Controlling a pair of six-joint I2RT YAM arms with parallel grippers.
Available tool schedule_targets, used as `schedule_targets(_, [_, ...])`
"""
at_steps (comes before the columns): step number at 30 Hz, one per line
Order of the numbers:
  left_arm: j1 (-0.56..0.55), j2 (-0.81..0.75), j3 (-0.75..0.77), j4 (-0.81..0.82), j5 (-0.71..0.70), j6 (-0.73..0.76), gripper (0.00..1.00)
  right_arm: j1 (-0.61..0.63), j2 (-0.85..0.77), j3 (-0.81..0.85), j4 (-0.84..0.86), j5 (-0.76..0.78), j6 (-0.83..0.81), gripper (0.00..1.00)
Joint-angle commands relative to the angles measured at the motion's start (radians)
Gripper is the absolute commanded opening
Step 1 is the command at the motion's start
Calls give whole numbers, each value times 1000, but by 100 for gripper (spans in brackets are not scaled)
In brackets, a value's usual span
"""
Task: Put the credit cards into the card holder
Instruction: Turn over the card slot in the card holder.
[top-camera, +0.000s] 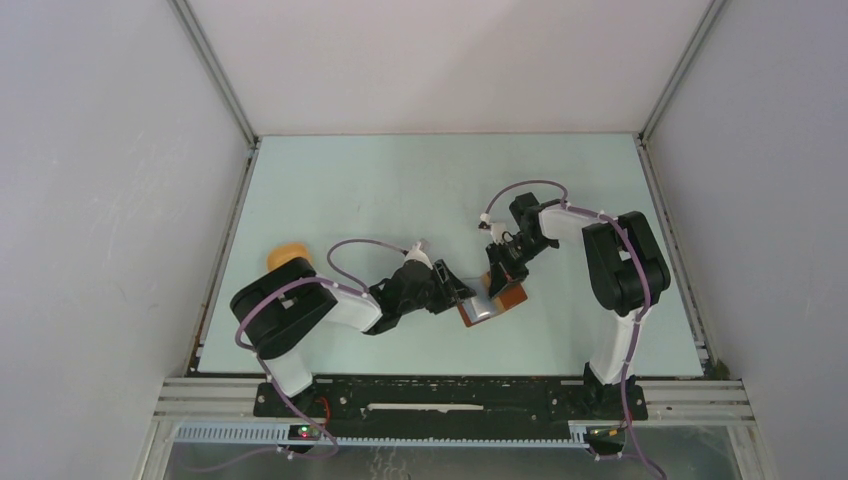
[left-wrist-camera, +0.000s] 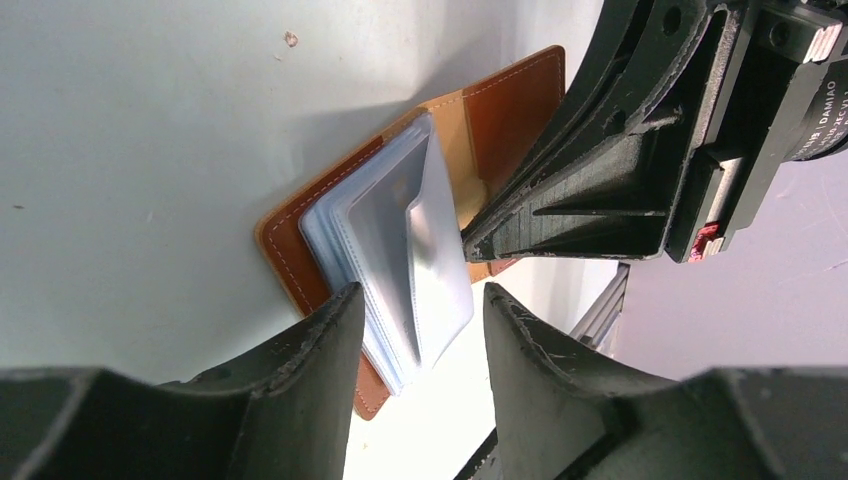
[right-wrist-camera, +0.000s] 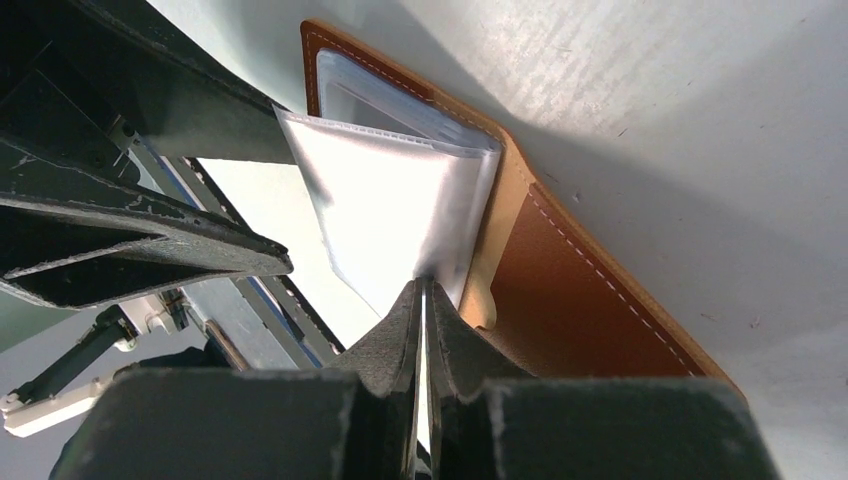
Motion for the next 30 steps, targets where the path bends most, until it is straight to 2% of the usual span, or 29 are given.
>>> schedule_targets(1, [0, 27, 11, -8, -2, -18, 53, -1, 6, 3, 15, -23, 16, 10])
schedule_targets(21, [-1, 62, -4, 205, 37, -54, 44, 5, 18, 3, -1, -89, 10, 11])
schedule_targets(30, [2, 99, 7, 243, 41, -70, 45, -21, -53, 3, -2, -125, -9, 20])
